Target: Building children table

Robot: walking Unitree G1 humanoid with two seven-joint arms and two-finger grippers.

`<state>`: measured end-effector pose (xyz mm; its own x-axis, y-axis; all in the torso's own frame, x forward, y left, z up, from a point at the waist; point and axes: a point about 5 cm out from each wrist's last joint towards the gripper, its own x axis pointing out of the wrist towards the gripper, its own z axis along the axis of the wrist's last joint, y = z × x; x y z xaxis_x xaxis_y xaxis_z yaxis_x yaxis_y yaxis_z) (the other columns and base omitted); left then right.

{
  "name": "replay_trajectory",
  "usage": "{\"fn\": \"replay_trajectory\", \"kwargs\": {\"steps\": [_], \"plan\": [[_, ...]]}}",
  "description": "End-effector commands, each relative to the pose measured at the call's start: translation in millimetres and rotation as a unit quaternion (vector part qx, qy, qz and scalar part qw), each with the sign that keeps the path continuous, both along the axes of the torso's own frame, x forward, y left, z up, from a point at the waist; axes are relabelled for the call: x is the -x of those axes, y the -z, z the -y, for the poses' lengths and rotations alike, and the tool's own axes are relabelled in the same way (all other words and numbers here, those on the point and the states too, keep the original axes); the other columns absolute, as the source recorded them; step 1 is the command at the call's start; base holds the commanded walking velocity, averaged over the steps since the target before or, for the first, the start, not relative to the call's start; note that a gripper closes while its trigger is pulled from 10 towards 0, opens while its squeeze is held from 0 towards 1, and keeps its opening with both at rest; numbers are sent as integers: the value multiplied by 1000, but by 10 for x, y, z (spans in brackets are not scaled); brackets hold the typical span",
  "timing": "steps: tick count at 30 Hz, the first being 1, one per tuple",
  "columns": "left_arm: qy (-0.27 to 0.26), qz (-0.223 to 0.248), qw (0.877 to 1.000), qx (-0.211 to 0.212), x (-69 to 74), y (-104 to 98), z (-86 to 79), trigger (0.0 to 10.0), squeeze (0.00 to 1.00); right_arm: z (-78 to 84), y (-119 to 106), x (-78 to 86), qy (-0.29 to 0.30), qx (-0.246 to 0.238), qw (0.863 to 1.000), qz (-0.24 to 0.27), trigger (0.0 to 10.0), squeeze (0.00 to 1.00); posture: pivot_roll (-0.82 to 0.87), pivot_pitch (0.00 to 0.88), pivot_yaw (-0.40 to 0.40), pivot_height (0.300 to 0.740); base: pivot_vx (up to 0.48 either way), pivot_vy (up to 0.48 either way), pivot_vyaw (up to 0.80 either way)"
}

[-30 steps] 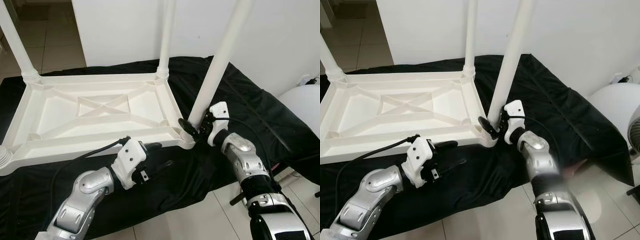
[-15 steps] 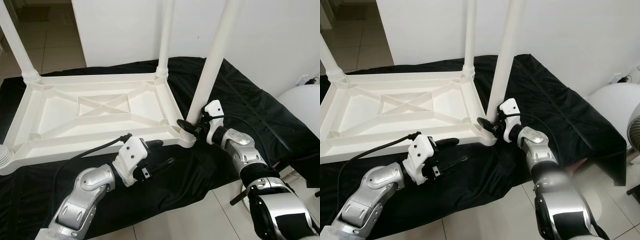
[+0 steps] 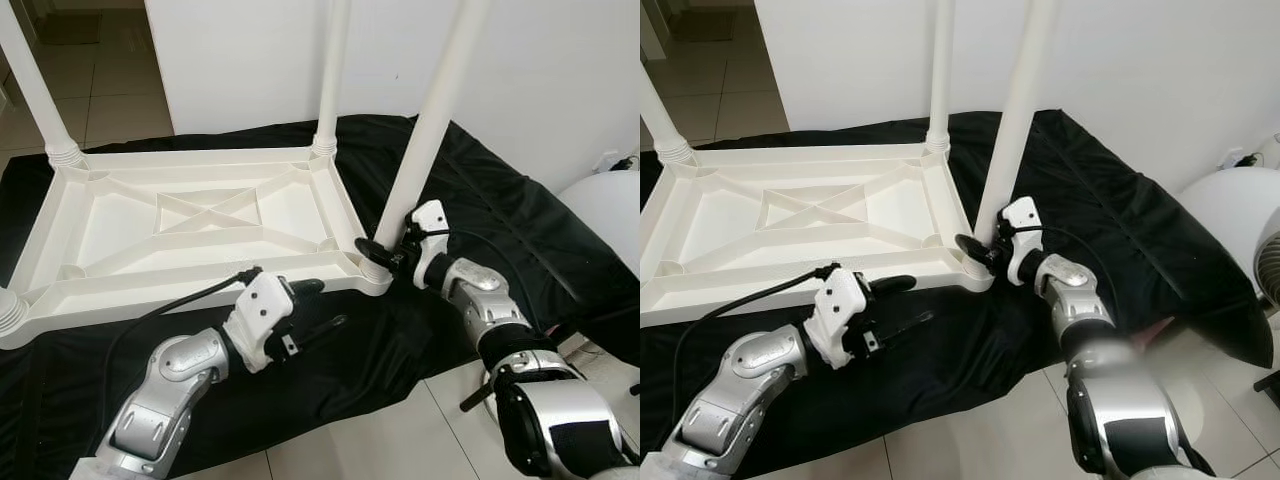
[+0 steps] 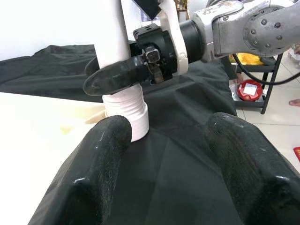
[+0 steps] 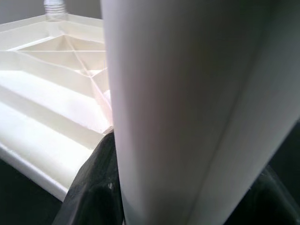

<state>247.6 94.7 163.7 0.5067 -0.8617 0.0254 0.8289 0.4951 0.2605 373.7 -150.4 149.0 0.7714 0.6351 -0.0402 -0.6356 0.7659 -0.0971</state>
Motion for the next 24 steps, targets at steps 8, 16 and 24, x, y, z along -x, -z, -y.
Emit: {"fn": "replay_trajectory", "kwargs": {"steps": [8,16,24], "plan": [[-26,-7,1000,-2,-37,31,-23,10000,0,-42,156,18,87,-10,996,-31,10000,0,-8,68,-46,740,0,0,0],[-28,-7,1000,-4,-50,33,-43,10000,0,-167,128,82,193,-52,979,-26,10000,0,-7,66,-54,740,0,0,0],[-40,1,999,-8,-100,23,-90,10000,0,-375,136,247,330,-88,940,-19,10000,0,-5,60,-65,740,0,0,0]]}}
